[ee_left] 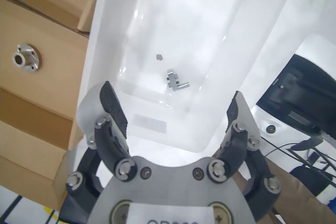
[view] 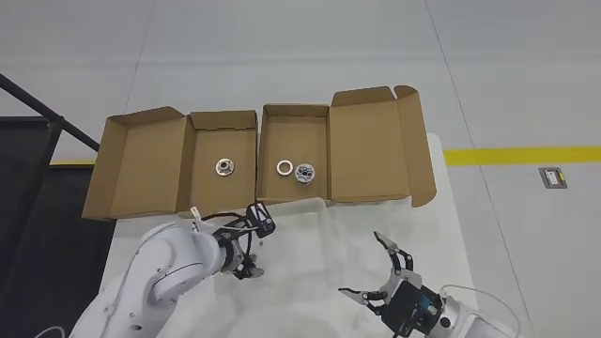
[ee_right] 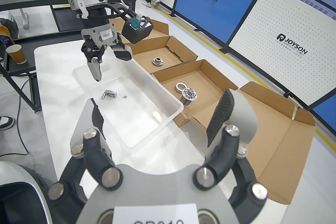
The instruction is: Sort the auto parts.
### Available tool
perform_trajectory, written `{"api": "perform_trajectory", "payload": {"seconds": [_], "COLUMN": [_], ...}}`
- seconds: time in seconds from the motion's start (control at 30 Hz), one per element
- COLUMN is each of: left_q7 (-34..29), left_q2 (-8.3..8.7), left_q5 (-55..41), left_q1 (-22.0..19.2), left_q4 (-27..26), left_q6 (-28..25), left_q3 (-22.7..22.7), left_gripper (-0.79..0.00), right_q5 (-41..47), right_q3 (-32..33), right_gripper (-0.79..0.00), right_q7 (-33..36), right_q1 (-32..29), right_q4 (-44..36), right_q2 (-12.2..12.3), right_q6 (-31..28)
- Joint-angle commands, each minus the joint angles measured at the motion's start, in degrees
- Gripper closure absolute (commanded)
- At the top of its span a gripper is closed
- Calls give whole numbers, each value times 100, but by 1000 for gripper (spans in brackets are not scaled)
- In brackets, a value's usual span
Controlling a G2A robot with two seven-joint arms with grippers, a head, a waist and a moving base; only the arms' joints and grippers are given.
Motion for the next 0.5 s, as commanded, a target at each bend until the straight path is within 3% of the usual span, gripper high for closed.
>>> {"api": "perform_trajectory", "payload": {"seconds": [0.0,0.23,0.47], "left_q7": [-162,-102,104], "left_q2": [-26,-143,-247], "left_q5": [15,513,820], "left_q1": [-33,-311,-458], "left_q4": [84,675,1065], "left_q6": [308,924,1181], "left_q3": [121,529,821], "left_gripper": [-785,-785,-785], "right_q5": [0,0,0], "right_q3": [0,0,0], "right_gripper": [-785,-785,-785], "right_q7": [0,0,0], "right_q1": [0,0,0], "right_q4": [0,0,0], "right_q2": [0,0,0], "right_q6": [0,0,0]}}
